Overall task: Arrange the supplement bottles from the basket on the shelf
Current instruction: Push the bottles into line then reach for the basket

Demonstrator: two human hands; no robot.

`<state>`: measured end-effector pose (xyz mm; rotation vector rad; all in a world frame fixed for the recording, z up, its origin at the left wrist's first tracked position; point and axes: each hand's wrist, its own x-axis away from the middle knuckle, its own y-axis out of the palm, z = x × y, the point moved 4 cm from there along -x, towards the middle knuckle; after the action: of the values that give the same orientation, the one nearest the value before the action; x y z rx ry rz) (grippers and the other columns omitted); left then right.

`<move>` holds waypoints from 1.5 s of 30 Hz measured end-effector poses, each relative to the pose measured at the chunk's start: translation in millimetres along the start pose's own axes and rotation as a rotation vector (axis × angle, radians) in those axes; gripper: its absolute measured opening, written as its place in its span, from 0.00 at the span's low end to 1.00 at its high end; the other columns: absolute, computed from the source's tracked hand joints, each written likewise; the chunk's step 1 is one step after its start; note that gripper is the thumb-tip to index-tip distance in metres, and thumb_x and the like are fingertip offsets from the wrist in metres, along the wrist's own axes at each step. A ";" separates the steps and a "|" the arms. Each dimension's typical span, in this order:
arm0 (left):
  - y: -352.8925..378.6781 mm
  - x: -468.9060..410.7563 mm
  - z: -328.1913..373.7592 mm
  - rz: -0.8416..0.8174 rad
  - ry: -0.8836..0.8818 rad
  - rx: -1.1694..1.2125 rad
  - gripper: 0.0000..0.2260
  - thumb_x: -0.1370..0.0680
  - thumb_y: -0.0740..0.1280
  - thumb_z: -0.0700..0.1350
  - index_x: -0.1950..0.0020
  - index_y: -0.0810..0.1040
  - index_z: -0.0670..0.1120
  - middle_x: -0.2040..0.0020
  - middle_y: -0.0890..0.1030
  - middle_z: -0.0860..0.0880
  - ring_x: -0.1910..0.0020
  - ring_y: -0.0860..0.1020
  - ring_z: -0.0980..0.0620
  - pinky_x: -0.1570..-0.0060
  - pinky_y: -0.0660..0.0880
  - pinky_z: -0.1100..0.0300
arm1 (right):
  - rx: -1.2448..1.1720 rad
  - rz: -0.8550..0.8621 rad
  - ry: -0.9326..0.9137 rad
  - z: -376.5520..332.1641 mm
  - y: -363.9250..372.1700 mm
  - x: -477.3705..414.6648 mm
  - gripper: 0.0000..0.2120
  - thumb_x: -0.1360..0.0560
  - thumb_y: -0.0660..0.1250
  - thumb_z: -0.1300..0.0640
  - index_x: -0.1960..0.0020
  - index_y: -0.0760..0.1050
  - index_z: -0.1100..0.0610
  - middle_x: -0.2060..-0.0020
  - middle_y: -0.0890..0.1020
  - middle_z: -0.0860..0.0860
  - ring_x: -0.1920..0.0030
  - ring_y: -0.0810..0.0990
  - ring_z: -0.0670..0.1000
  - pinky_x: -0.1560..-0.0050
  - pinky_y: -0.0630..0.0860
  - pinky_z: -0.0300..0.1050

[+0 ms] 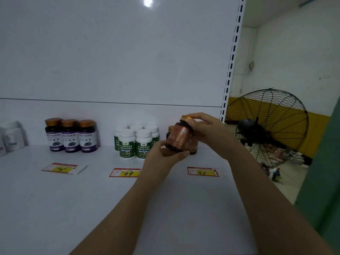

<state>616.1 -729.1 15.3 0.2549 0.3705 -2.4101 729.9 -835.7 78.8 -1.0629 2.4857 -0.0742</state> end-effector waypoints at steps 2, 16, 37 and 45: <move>-0.5 0.7 1.4 0.005 0.039 -0.023 0.21 0.33 0.77 0.47 0.43 0.76 0.47 0.51 0.81 0.52 0.52 0.79 0.56 0.50 0.75 0.62 | -0.088 -0.080 -0.009 1.3 2.1 1.6 0.11 0.22 0.64 0.57 0.40 0.77 0.55 0.47 0.82 0.56 0.46 0.82 0.53 0.46 0.79 0.48; 1.3 4.8 9.1 -0.021 0.098 -0.004 0.19 0.29 0.74 0.48 0.41 0.76 0.46 0.51 0.81 0.51 0.54 0.78 0.57 0.57 0.73 0.68 | -0.326 -0.201 -0.030 -1.1 12.1 3.7 0.13 0.23 0.62 0.63 0.39 0.73 0.59 0.44 0.79 0.58 0.43 0.79 0.58 0.46 0.79 0.50; -1.8 7.3 5.7 0.065 0.141 -0.167 0.26 0.35 0.78 0.51 0.46 0.68 0.49 0.54 0.75 0.56 0.57 0.75 0.60 0.65 0.71 0.74 | -0.173 -0.203 -0.008 6.8 12.9 1.6 0.11 0.22 0.64 0.61 0.40 0.76 0.55 0.47 0.81 0.58 0.46 0.82 0.54 0.47 0.79 0.46; -0.2 8.5 5.0 0.067 0.175 -0.301 0.22 0.32 0.76 0.50 0.47 0.66 0.51 0.54 0.73 0.57 0.57 0.73 0.60 0.67 0.70 0.75 | 0.533 -0.263 -0.047 -22.1 12.8 -0.1 0.11 0.23 0.66 0.55 0.41 0.74 0.47 0.43 0.77 0.48 0.45 0.77 0.49 0.47 0.78 0.41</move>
<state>609.1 -735.7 17.8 0.3372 0.7832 -2.2354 712.2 -829.3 96.1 -1.1189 2.0868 -0.7354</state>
